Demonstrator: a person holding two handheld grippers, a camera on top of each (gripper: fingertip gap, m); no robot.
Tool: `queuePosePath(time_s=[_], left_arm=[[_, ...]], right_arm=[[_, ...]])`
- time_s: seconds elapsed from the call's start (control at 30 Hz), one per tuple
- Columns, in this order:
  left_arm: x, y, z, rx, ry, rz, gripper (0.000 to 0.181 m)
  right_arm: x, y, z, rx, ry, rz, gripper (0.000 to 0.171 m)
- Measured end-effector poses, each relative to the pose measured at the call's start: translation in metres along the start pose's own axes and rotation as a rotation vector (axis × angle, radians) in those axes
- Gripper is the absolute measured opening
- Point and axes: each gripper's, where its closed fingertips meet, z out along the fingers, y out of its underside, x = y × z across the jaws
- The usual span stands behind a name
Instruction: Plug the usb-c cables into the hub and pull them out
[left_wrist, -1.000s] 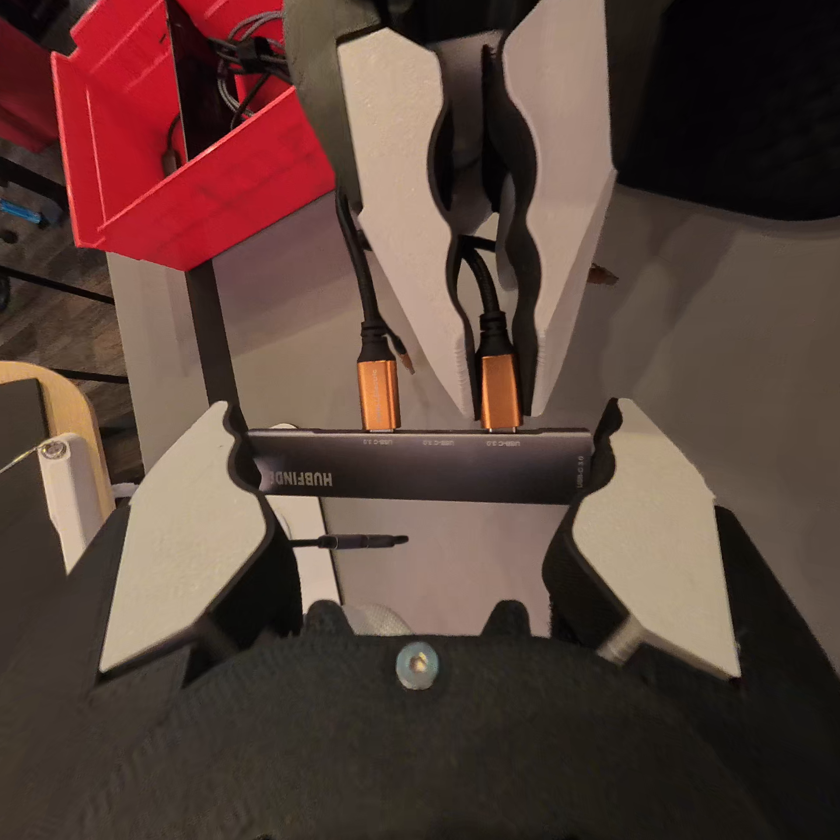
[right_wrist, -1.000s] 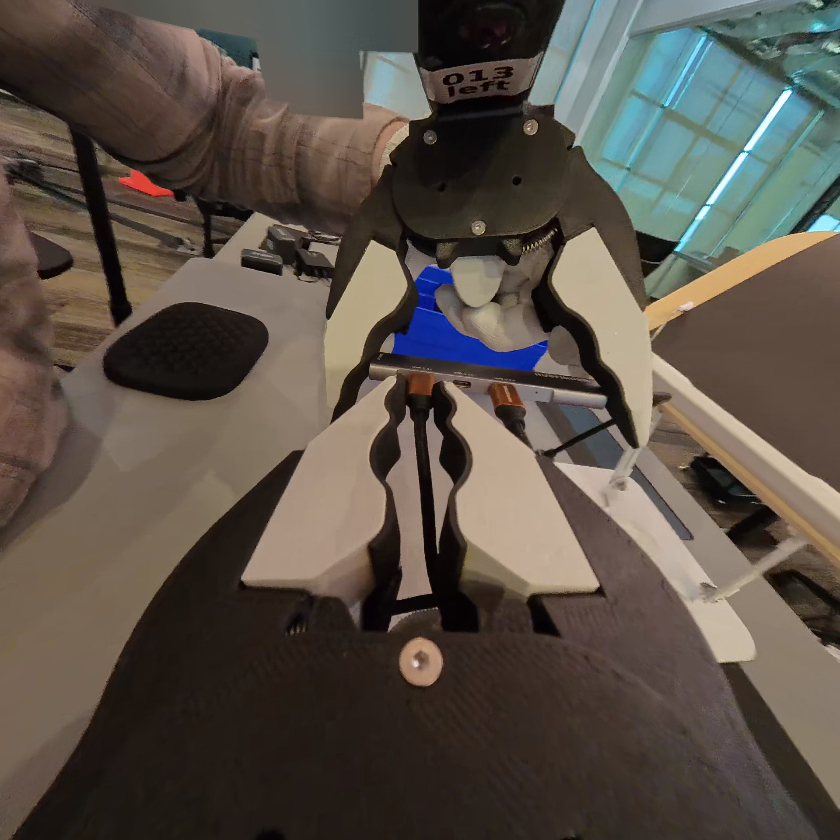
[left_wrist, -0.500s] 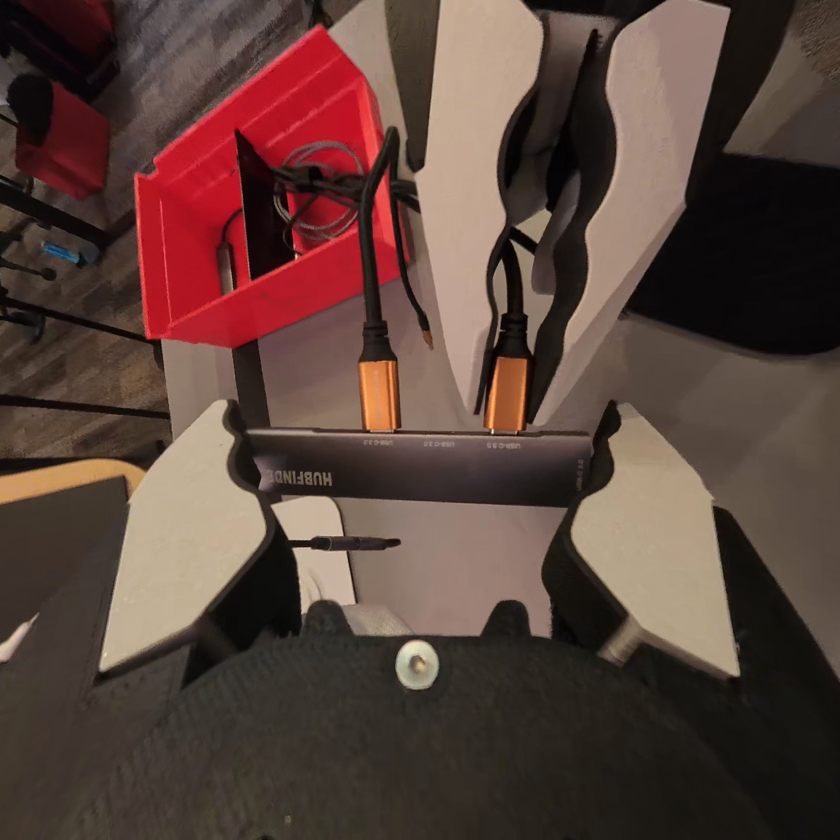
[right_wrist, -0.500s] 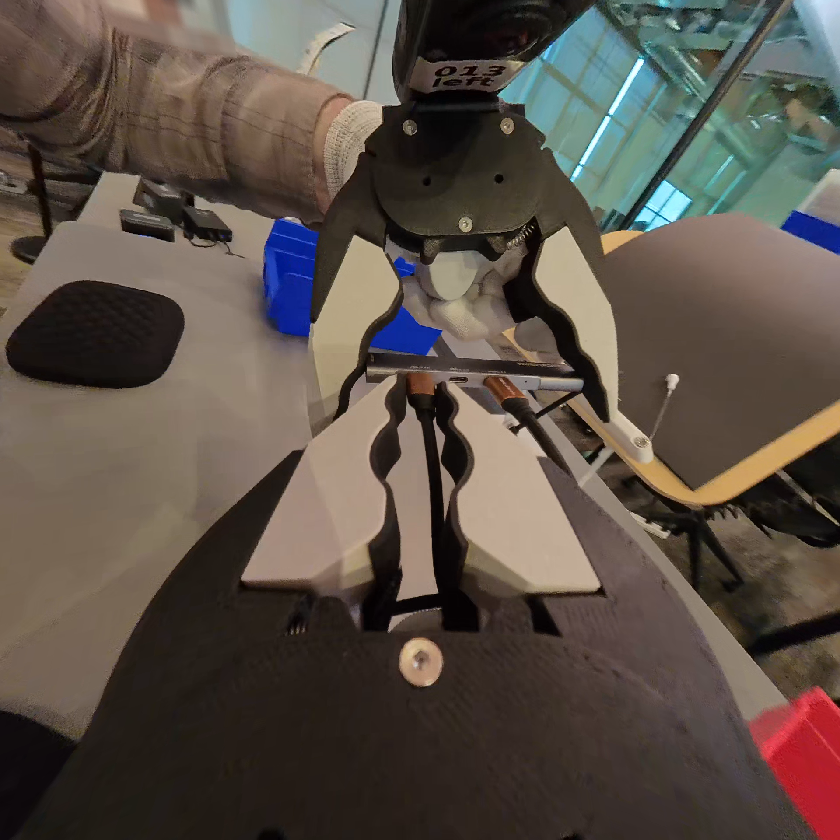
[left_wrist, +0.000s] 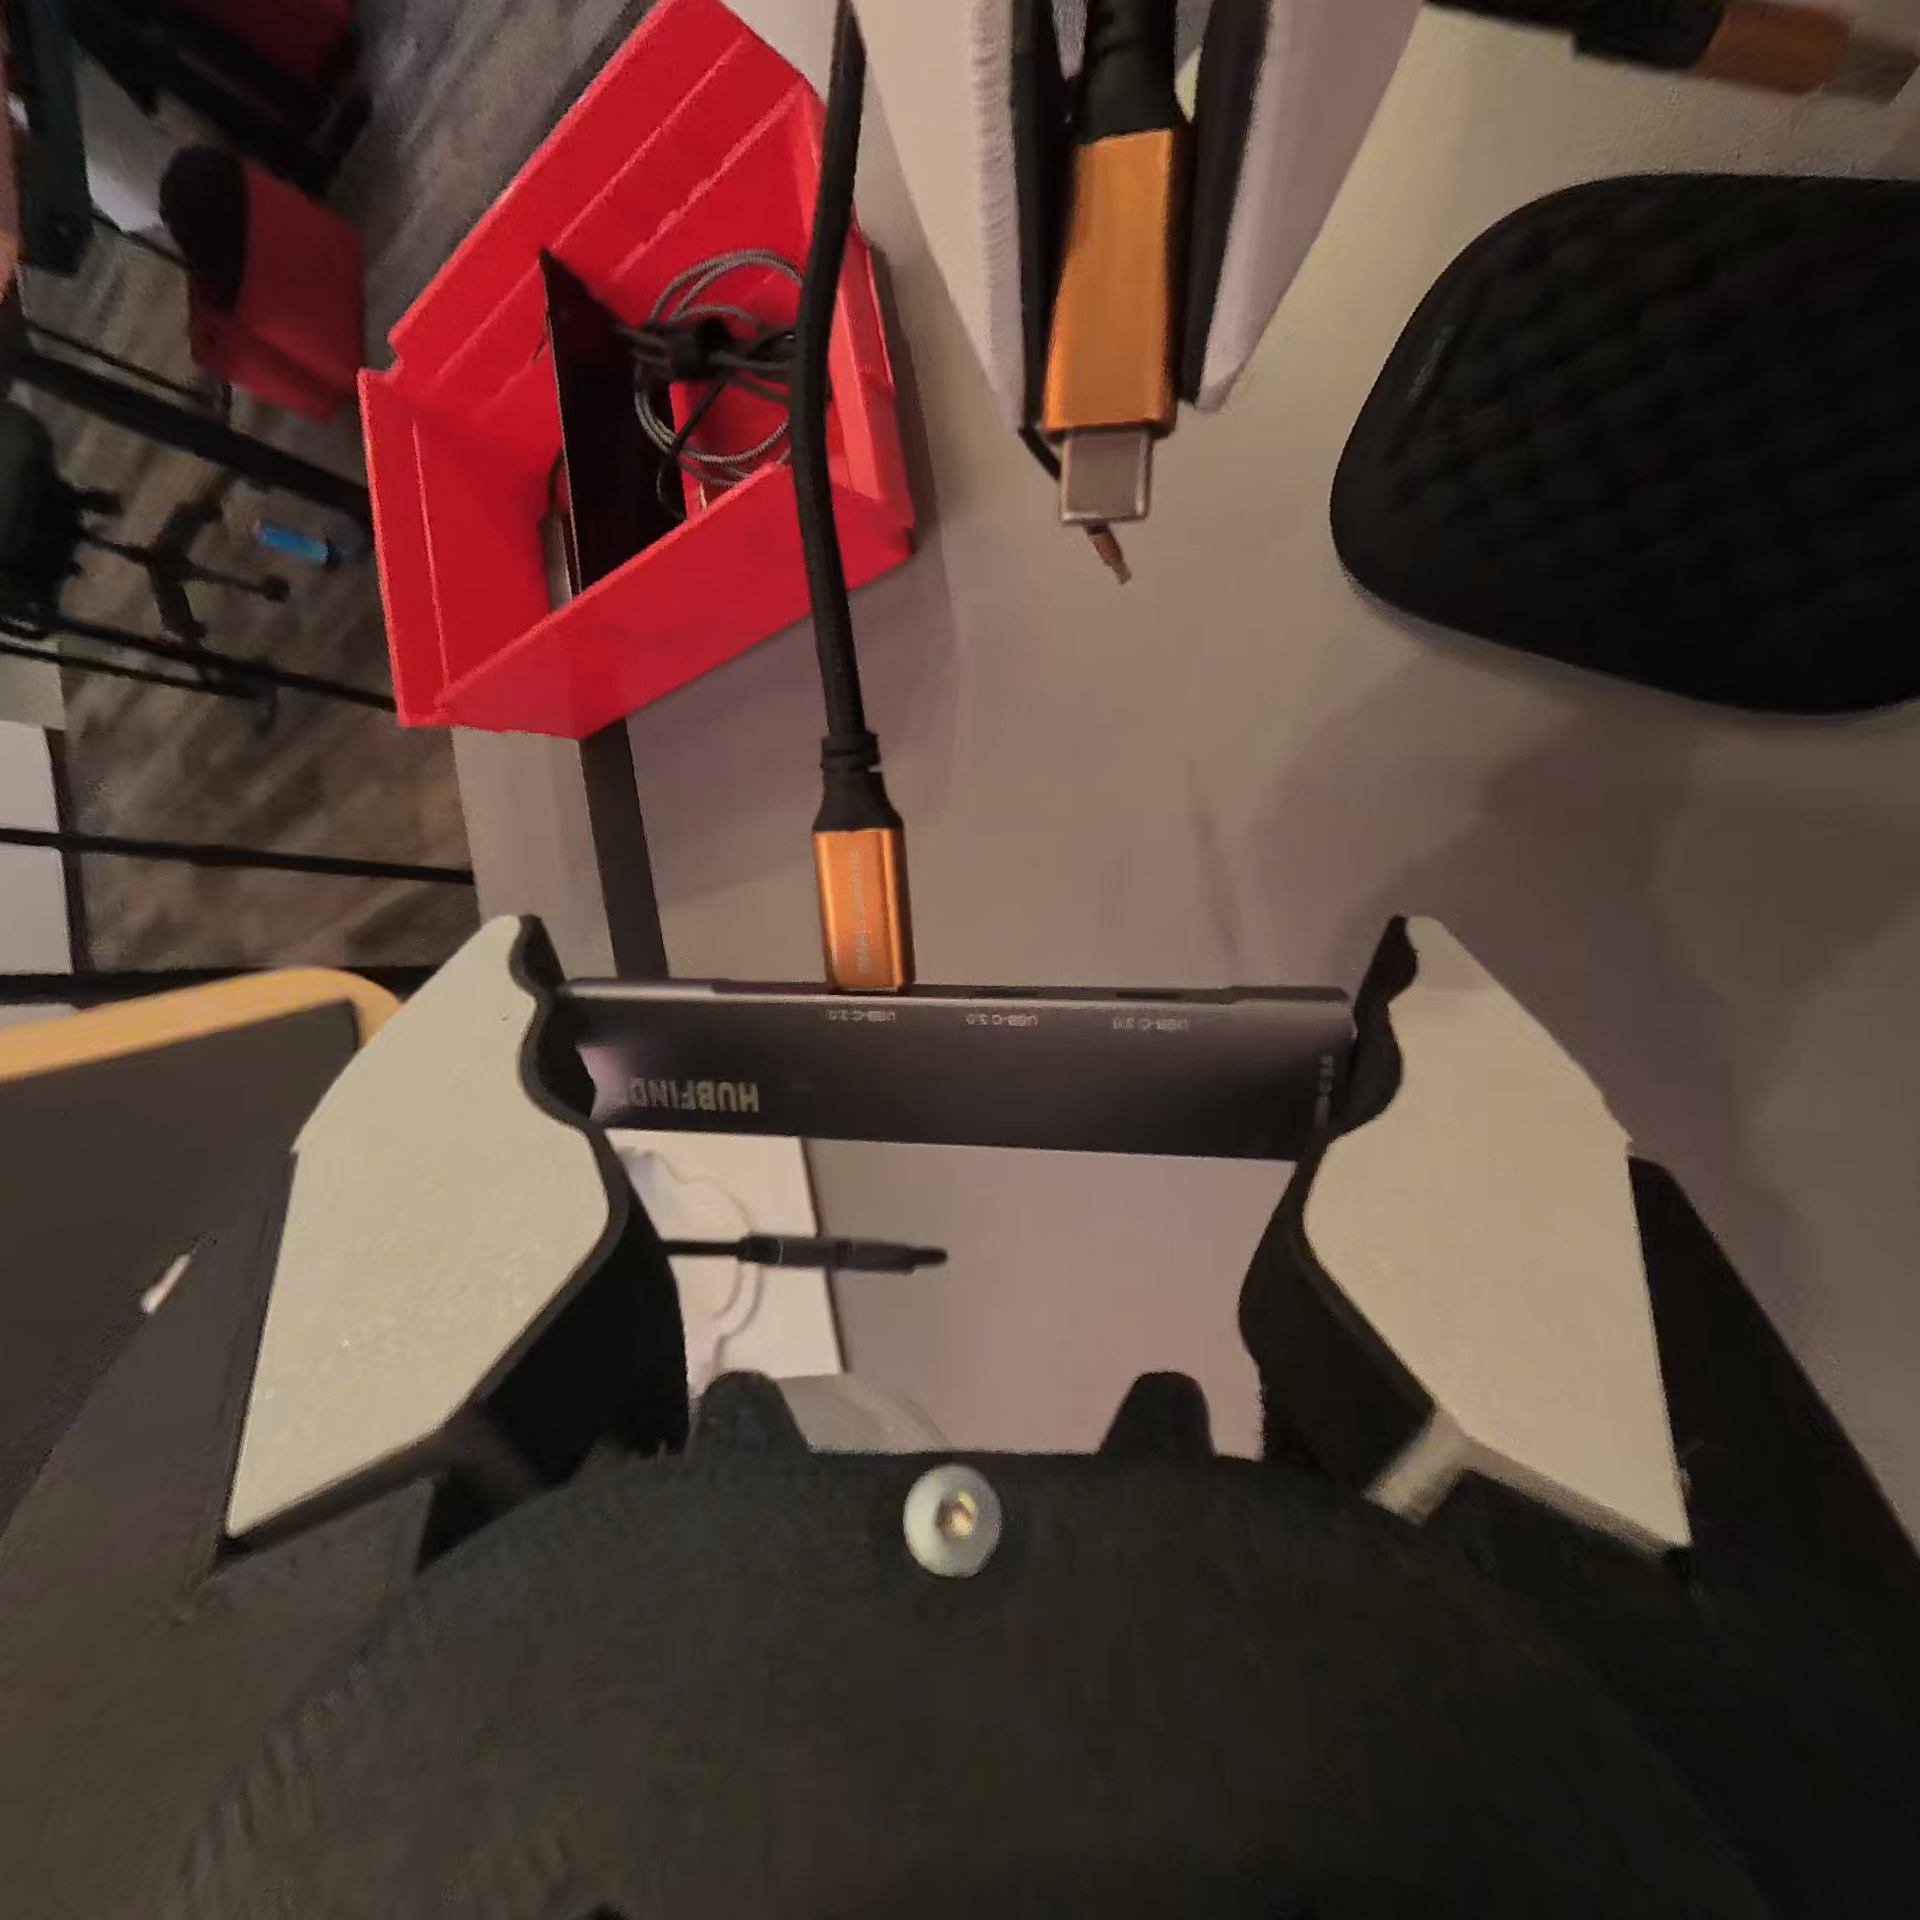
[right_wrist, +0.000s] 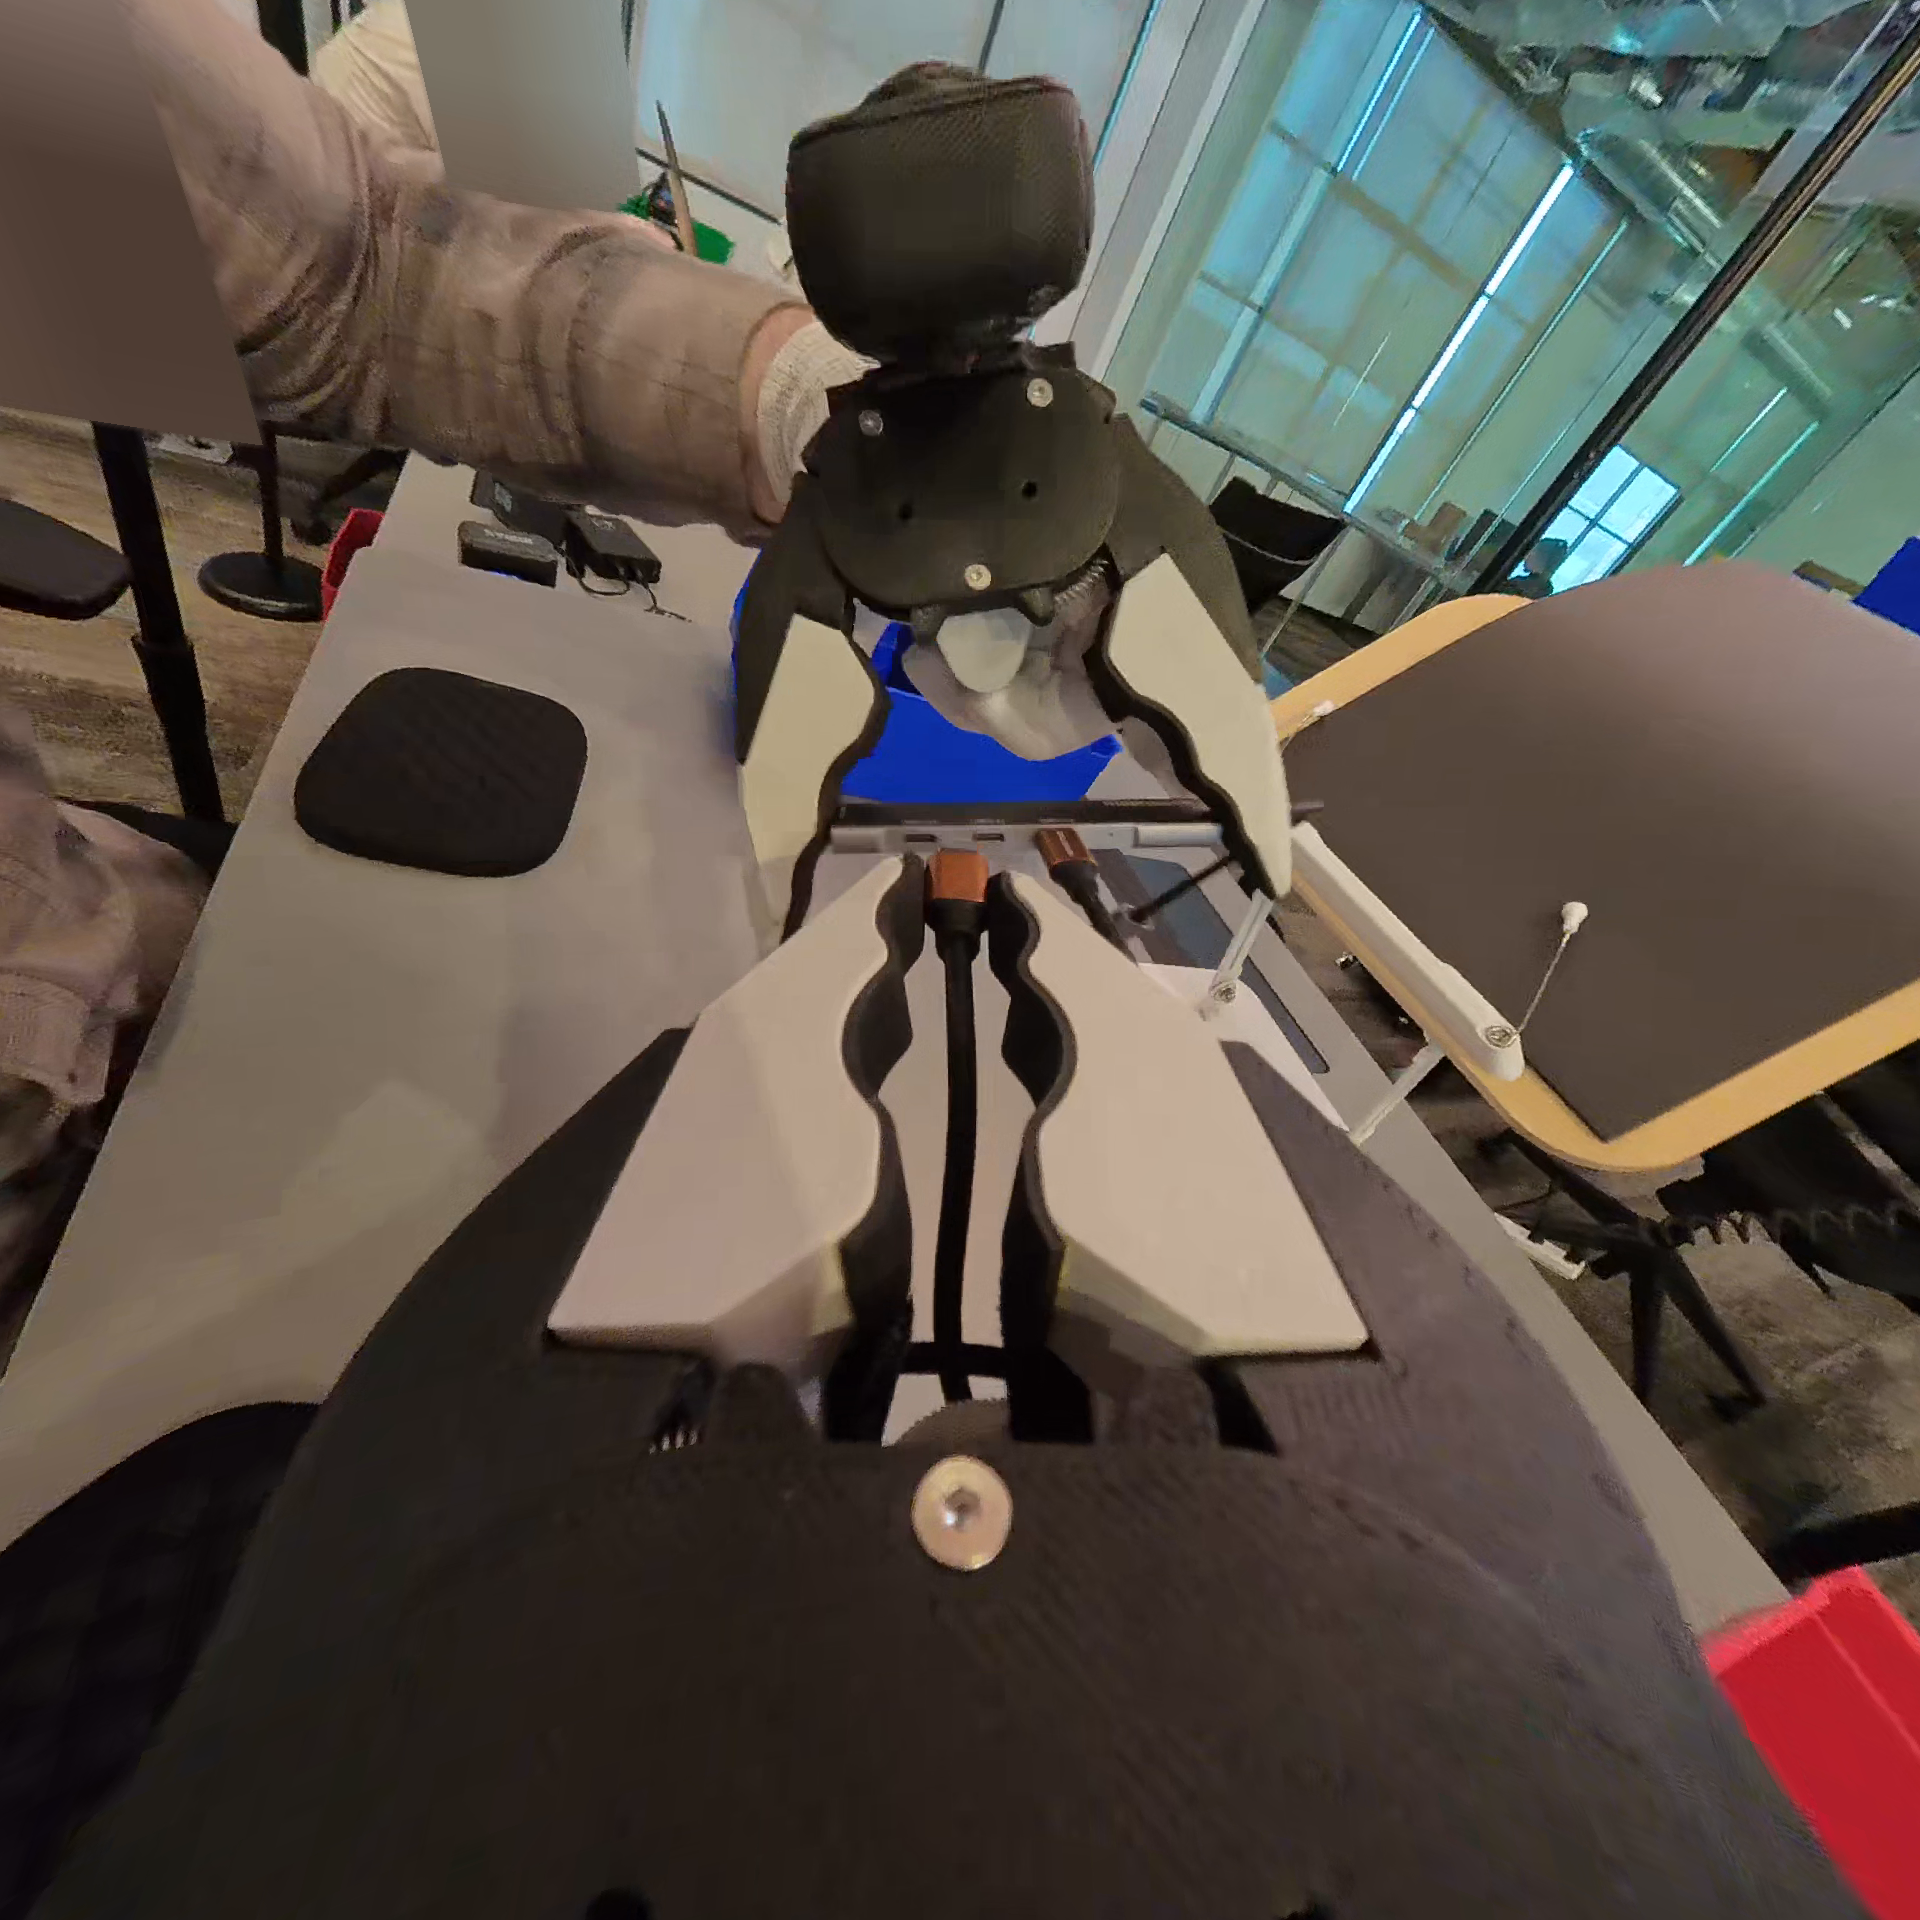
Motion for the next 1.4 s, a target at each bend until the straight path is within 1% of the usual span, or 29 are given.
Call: queuePosePath(time_s=[0.17, 0.3, 0.37, 0.47, 0.57, 0.67, 0.73, 0.83, 0.93, 1.03, 1.1, 1.13, 1.2, 1.27, 1.3, 1.33, 1.37, 1.4], left_arm=[[0.0, 0.031, -0.018, 0.036, -0.038, -0.138, 0.139], [-0.001, 0.074, -0.033, 0.016, -0.089, -0.241, 0.139], [0.003, 0.096, -0.037, 0.004, -0.1, -0.285, 0.139], [0.011, 0.126, -0.041, -0.016, -0.119, -0.339, 0.139], [0.017, 0.145, -0.047, 0.002, -0.133, -0.393, 0.139], [0.018, 0.158, -0.05, 0.009, -0.151, -0.426, 0.139], [0.02, 0.163, -0.05, 0.014, -0.154, -0.443, 0.139], [0.021, 0.168, -0.047, 0.017, -0.153, -0.461, 0.139], [0.022, 0.172, -0.044, 0.008, -0.152, -0.47, 0.139], [0.022, 0.173, -0.042, -0.002, -0.151, -0.471, 0.139], [0.023, 0.172, -0.041, -0.005, -0.146, -0.469, 0.139], [0.023, 0.172, -0.04, -0.009, -0.142, -0.466, 0.139], [0.023, 0.17, -0.039, -0.011, -0.138, -0.461, 0.139], [0.023, 0.168, -0.038, -0.008, -0.137, -0.459, 0.139], [0.022, 0.167, -0.038, -0.006, -0.139, -0.459, 0.139], [0.023, 0.166, -0.037, -0.003, -0.136, -0.461, 0.139], [0.023, 0.166, -0.037, -0.004, -0.136, -0.46, 0.139], [0.023, 0.167, -0.036, -0.006, -0.136, -0.458, 0.139]], right_arm=[[0.013, 0.001, 0.005, 0.047, -0.02, 0.07, 0.01], [0.04, -0.003, 0.002, 0.06, -0.007, 0.098, 0.01], [0.066, -0.006, -0.006, 0.069, 0.043, 0.098, 0.01], [0.112, -0.004, -0.029, 0.059, 0.145, 0.095, 0.01], [0.158, 0.01, -0.056, 0.005, 0.271, 0.109, 0.01], [0.203, 0.044, -0.084, -0.09, 0.425, 0.153, 0.01], [0.227, 0.079, -0.101, -0.156, 0.526, 0.22, 0.01], [0.25, 0.139, -0.121, -0.256, 0.65, 0.316, 0.01], [0.256, 0.191, -0.128, -0.291, 0.73, 0.422, 0.01], [0.256, 0.229, -0.127, -0.315, 0.792, 0.507, 0.01], [0.257, 0.253, -0.129, -0.376, 0.854, 0.53, 0.01], [0.255, 0.263, -0.128, -0.407, 0.87, 0.542, 0.01], [0.246, 0.285, -0.12, -0.479, 0.835, 0.595, 0.01], [0.238, 0.295, -0.114, -0.546, 0.793, 0.594, 0.038], [0.237, 0.292, -0.113, -0.552, 0.783, 0.57, 0.042], [0.234, 0.29, -0.111, -0.568, 0.76, 0.562, 0.052], [0.232, 0.286, -0.11, -0.58, 0.74, 0.562, 0.066], [0.231, 0.279, -0.109, -0.57, 0.725, 0.553, 0.069]])
